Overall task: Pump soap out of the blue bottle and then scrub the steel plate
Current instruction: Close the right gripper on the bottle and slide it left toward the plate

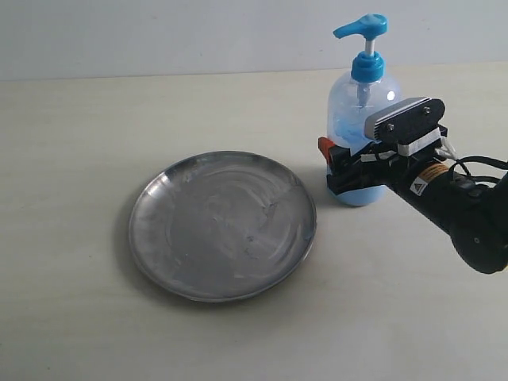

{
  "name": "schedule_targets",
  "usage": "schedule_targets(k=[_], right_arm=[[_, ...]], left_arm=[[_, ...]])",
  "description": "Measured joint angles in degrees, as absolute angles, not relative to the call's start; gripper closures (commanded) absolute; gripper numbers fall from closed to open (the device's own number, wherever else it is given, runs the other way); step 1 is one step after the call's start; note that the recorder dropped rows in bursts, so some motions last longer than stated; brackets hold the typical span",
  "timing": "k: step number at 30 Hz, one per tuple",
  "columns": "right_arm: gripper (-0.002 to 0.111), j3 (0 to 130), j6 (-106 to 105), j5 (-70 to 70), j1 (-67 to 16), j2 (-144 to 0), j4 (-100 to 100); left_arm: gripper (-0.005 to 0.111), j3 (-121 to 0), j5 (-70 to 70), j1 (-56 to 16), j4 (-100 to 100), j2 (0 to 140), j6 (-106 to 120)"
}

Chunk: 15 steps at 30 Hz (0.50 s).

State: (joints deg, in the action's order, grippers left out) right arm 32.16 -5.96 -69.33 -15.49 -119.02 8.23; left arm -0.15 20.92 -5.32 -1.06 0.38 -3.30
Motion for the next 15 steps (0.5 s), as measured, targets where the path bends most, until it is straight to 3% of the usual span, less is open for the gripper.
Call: schedule_targets(k=[15], right_arm=[[0.108,39.99,-9.17,-60.84,-15.49,-119.02,11.56]], left_arm=[[0.107,-0.15,20.92,-5.32,-1.06,0.38,-3.3]])
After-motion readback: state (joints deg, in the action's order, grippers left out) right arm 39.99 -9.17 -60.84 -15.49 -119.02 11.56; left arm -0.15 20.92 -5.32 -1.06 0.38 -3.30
